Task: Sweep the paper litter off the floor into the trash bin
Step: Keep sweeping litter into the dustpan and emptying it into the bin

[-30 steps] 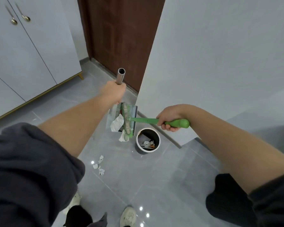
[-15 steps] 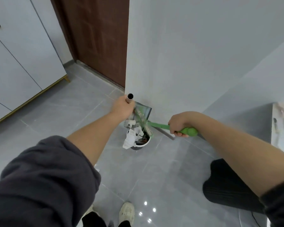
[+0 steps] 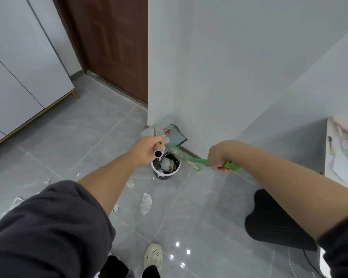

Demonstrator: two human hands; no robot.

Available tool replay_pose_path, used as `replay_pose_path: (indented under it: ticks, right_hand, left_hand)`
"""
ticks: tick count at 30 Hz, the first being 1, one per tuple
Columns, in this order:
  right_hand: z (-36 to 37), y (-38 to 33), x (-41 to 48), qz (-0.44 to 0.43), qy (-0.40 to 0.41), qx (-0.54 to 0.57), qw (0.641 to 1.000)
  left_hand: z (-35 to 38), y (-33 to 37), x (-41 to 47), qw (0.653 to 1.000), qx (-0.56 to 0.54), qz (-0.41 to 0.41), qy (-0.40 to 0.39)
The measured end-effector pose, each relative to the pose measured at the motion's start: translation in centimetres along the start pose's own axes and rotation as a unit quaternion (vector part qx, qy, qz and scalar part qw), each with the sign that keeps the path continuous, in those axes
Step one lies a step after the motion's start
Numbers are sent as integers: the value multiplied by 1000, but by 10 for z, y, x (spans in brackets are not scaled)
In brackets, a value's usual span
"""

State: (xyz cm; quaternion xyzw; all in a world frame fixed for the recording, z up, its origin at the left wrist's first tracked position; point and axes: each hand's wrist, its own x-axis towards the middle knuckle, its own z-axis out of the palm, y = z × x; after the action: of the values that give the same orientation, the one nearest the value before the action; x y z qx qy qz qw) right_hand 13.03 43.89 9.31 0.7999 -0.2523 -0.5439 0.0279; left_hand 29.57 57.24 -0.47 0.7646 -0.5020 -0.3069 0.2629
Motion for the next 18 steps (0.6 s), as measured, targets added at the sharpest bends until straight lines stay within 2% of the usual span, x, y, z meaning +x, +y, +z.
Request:
replay_pose_path:
  ticks: [3,7,11,15,18]
  right_hand:
    - [3,-8,1,3,-9,24,1000]
    - [3,-10,3,9,-56,92,994]
    - [8,-2,8,20,-107,179,978]
    - [13,-4,12,12,-86,221,972]
    - [19,-5,15,17,-52,262,964]
  left_hand:
    - [-6,1,-7,994,84,52,-48]
    - [-8,0,-14,978,154,73,-122]
    - [-3,-12,-17,956,223,131,-139]
    - [0,-17,-21,922,309,187,-141]
    - [5,-14,-26,897,358,192,-176]
